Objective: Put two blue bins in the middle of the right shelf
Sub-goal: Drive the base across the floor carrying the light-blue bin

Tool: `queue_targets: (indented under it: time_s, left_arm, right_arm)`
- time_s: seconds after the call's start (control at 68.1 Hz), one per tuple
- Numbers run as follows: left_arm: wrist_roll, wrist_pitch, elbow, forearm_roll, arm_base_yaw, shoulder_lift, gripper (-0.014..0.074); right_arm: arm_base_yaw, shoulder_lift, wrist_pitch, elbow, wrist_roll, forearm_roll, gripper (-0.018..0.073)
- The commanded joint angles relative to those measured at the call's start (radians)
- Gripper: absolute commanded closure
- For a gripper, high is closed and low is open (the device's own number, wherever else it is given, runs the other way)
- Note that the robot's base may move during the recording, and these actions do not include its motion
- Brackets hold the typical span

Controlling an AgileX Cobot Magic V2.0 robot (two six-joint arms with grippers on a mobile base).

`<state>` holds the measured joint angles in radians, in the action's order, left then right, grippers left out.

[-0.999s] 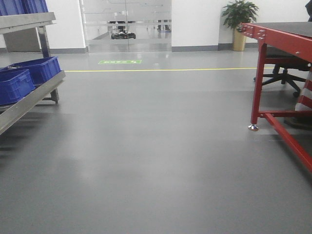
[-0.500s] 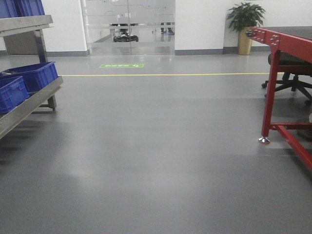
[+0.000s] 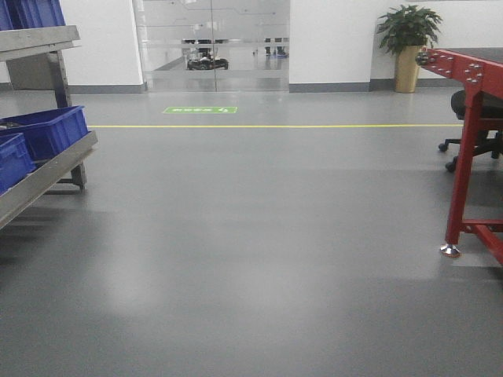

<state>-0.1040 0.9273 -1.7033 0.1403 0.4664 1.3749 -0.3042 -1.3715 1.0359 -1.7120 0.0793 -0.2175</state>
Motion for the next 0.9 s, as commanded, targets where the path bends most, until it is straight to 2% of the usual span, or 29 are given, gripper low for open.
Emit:
queue_targets:
  time_s: [0.0, 0.882]
  left_arm:
    - [0.046, -0.056, -0.02, 0.053, 0.004, -0.026, 0.0708]
    - [0.046, -0.062, -0.02, 0.051, 0.004, -0.026, 0.0708]
  right_arm:
    - [0.001, 0.009, -0.079, -0.011, -0.018, -0.002, 0.0713]
    - [0.001, 0.009, -0.079, -0.011, -0.018, -0.002, 0.0713]
